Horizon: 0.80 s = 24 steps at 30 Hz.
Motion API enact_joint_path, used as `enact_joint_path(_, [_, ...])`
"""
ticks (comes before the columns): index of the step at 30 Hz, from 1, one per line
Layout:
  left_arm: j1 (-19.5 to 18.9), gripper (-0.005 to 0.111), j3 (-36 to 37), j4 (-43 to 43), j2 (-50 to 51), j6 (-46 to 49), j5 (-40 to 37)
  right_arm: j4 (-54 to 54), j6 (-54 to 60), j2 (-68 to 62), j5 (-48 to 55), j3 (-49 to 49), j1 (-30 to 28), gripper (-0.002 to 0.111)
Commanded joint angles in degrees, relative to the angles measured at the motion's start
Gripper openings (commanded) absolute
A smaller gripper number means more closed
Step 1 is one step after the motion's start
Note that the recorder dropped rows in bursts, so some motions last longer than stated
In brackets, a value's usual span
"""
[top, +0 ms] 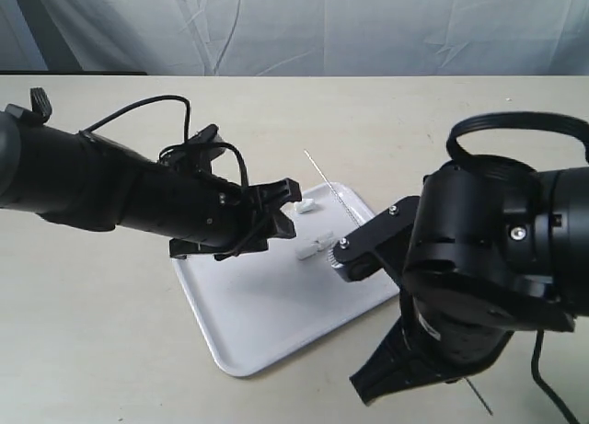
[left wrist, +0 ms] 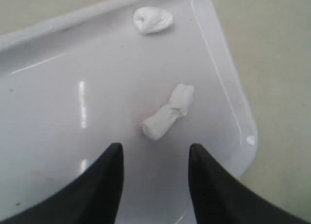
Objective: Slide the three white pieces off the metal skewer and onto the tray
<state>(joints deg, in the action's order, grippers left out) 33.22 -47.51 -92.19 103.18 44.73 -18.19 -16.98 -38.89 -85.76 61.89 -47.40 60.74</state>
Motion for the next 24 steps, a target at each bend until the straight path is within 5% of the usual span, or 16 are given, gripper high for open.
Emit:
enact_joint_path(1, [-0.03, 0.042, 3.67, 1.60, -3.83, -0.46, 3.25, 0.40, 3.70, -3.05, -5.81, 0.20, -5.17, -0.001])
enact_joint_path(11, [-0.03, 0.042, 12.02, 9.59, -18.57, -0.46, 8.87, 15.71, 23.46, -12.78, -21.68, -1.62, -12.44, -0.001])
enact_joint_path(24, [-0.03, 0.042, 18.78, 12.15, -34.58, -0.46, 8.95, 21.96, 33.21, -24.81, -10.46, -16.45, -12.72, -0.001])
